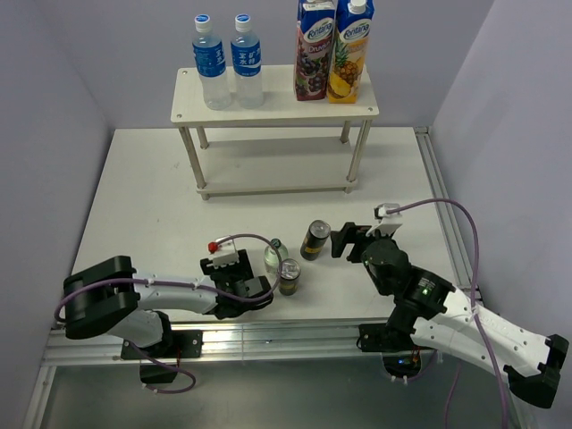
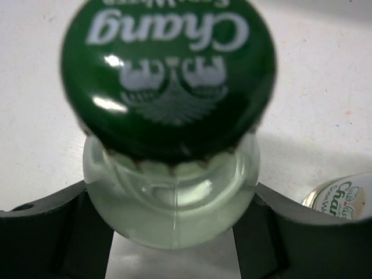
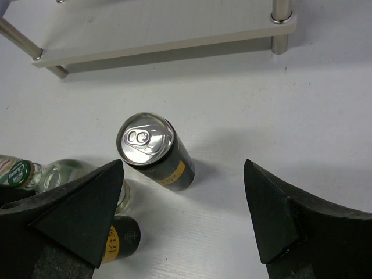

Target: Place and organize the beverage onto the shelf

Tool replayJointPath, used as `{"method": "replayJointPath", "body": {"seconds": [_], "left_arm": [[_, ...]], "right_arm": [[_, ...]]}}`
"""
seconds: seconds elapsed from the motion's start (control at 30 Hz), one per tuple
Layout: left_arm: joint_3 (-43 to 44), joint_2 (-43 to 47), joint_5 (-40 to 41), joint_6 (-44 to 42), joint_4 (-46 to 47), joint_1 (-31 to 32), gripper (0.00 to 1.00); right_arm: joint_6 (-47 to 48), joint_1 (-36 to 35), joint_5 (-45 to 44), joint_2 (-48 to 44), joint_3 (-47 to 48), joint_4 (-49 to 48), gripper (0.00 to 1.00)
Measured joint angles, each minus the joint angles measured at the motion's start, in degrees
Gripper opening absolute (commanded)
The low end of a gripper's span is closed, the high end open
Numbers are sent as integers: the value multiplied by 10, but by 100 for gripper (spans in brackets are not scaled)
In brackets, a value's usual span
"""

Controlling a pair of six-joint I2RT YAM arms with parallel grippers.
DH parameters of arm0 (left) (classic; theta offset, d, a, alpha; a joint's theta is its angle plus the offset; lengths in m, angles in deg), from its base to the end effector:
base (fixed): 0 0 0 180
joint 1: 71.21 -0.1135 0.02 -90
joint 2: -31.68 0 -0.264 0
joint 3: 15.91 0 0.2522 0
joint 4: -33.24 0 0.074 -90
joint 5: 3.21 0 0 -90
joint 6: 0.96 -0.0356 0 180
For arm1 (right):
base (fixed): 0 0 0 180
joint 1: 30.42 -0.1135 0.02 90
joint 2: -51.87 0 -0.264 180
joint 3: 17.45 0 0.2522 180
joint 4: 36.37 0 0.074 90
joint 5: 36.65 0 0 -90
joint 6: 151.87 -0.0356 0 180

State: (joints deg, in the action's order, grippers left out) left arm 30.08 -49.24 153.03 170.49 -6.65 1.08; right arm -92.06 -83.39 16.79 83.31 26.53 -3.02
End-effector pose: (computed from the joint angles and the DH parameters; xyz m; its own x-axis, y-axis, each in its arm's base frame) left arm 0.0944 -0.1885 0.1445 -0.3511 -0.2103 -0.9124 -0.2441 0.9613 -0.1276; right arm 0.0993 0.0965 0.2695 -0.3388 0.2216 -0.9144 -0.1568 0.9450 0.2871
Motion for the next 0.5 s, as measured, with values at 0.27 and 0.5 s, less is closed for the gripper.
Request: {"method": "replayJointPath", "body": {"seconds": [0.27,0.5], "left_arm": [[16,-29,15,-10,13,-9,0],[37,-9,-22,-128,53,-48,0]], "right_arm": [[8,0,2,24,-1,-18,90],[13,0,3,45,-1,-36,90]]}}
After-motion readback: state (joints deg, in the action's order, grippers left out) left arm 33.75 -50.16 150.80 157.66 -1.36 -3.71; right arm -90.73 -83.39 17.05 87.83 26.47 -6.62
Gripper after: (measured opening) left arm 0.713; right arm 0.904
